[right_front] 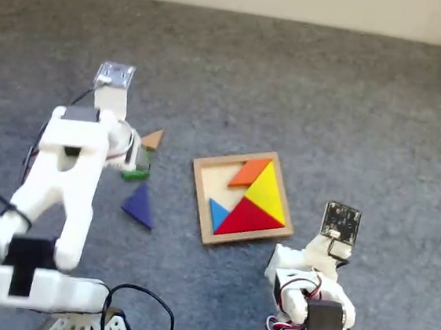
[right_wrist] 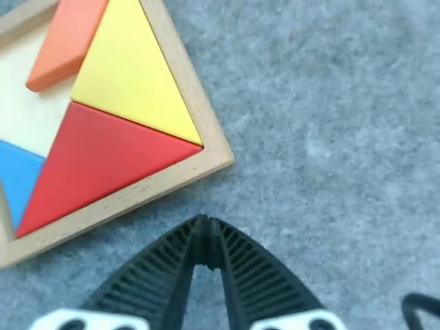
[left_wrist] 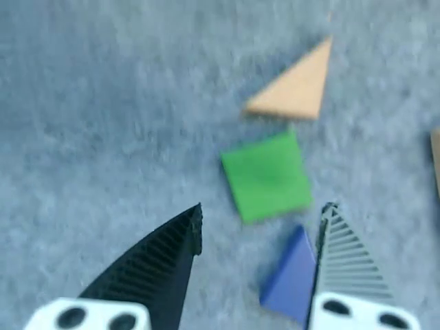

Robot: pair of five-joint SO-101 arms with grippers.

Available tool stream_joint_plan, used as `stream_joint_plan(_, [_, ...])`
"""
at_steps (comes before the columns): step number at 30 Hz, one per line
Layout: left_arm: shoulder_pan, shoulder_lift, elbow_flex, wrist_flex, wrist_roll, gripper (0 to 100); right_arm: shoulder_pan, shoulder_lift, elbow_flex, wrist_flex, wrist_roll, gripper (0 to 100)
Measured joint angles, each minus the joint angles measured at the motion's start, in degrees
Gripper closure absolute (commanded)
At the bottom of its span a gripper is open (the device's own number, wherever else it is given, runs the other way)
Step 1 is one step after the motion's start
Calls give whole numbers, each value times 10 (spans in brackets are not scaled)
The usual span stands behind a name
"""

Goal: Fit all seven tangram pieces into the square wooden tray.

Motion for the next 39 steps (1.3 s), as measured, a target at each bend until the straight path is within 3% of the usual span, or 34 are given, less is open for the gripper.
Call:
stream_joint_plan(6, [0,120,-135,1,-2,731,0,0,0,0,0,992])
stream_joint_plan(19, [51,324,-386,132,-37,733,0,0,0,0,0,992])
stream_joint_plan(24, [49,382,-437,159,-47,742,0,0,0,0,0,992])
stream_joint_plan(29, [50,409,-474,200,-86,819,0,0,0,0,0,992])
stream_joint_plan(39, [55,423,-491,204,-127,790,0,0,0,0,0,992])
